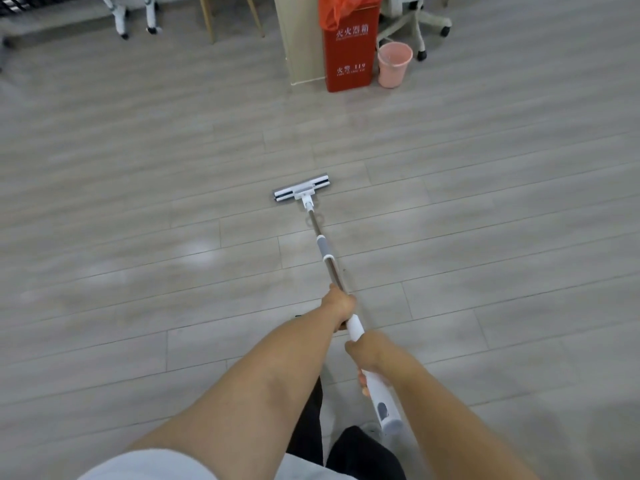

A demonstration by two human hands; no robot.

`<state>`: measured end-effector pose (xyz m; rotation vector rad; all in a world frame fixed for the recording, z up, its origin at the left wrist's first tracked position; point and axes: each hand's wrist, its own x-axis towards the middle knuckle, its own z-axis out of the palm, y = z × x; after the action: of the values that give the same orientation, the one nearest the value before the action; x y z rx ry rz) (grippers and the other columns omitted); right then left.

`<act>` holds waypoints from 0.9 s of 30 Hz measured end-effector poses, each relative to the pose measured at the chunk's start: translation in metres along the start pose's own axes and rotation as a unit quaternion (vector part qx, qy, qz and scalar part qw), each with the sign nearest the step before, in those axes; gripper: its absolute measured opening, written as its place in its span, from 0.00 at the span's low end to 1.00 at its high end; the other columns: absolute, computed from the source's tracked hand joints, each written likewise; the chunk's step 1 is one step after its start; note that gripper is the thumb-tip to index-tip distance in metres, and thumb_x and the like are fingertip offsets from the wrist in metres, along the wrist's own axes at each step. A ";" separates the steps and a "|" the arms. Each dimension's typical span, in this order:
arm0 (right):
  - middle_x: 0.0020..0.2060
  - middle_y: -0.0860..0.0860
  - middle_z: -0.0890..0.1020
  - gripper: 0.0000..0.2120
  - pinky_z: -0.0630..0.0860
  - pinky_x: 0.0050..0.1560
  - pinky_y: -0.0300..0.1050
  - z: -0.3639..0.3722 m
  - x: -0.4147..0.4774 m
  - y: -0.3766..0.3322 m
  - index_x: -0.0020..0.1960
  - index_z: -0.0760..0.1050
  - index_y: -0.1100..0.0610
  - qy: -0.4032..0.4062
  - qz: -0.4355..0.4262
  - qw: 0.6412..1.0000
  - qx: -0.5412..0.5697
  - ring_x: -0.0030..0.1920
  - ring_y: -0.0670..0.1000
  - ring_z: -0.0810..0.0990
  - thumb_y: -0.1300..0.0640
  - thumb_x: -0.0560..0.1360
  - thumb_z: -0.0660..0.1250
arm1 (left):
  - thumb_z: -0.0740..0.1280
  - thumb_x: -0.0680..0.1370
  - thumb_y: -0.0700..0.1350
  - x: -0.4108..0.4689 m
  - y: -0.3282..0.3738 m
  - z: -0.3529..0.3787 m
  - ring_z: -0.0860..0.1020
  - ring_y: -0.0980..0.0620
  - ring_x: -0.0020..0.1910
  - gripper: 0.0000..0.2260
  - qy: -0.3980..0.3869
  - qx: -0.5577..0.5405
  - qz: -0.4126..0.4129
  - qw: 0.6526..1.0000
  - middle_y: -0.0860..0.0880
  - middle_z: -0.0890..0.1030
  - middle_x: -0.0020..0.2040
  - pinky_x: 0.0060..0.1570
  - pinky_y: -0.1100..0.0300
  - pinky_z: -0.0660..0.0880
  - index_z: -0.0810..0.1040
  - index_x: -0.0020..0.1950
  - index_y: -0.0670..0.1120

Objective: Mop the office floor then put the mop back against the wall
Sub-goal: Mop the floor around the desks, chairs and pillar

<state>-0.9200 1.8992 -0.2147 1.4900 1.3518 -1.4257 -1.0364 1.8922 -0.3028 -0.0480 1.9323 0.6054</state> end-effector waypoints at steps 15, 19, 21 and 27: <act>0.31 0.56 0.76 0.08 0.83 0.41 0.52 0.003 0.085 -0.180 0.50 0.70 0.60 -0.011 0.020 1.000 0.013 0.28 0.55 0.75 0.54 0.79 0.61 | 0.61 0.80 0.43 0.144 0.093 -0.112 0.79 0.44 0.43 0.14 -0.010 0.002 0.007 1.000 0.44 0.77 0.53 0.37 0.51 0.82 0.66 0.65 0.49; 0.29 0.56 0.76 0.09 0.84 0.47 0.56 -0.002 0.117 -0.252 0.50 0.70 0.62 -0.005 0.015 1.000 0.002 0.30 0.56 0.76 0.55 0.80 0.60 | 0.60 0.80 0.42 0.190 0.139 -0.154 0.79 0.44 0.46 0.15 -0.005 -0.005 0.016 1.000 0.44 0.77 0.56 0.32 0.54 0.80 0.66 0.67 0.49; 0.28 0.56 0.76 0.09 0.83 0.48 0.56 -0.006 0.129 -0.280 0.53 0.70 0.62 0.001 0.021 1.000 0.008 0.29 0.56 0.75 0.56 0.78 0.59 | 0.60 0.80 0.42 0.206 0.159 -0.170 0.79 0.45 0.45 0.14 0.000 -0.006 0.024 1.000 0.44 0.77 0.57 0.29 0.57 0.77 0.67 0.66 0.49; 0.22 0.54 0.76 0.13 0.81 0.49 0.53 -0.008 0.138 -0.295 0.58 0.69 0.61 0.009 0.027 1.000 -0.012 0.32 0.57 0.76 0.56 0.77 0.58 | 0.60 0.79 0.41 0.218 0.171 -0.177 0.78 0.47 0.40 0.17 -0.007 -0.005 0.031 0.999 0.42 0.78 0.58 0.24 0.60 0.75 0.66 0.67 0.49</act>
<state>-1.2166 2.0103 -0.2917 1.5158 1.3260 -1.3603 -1.3332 2.0159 -0.3704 0.0105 1.9221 0.6557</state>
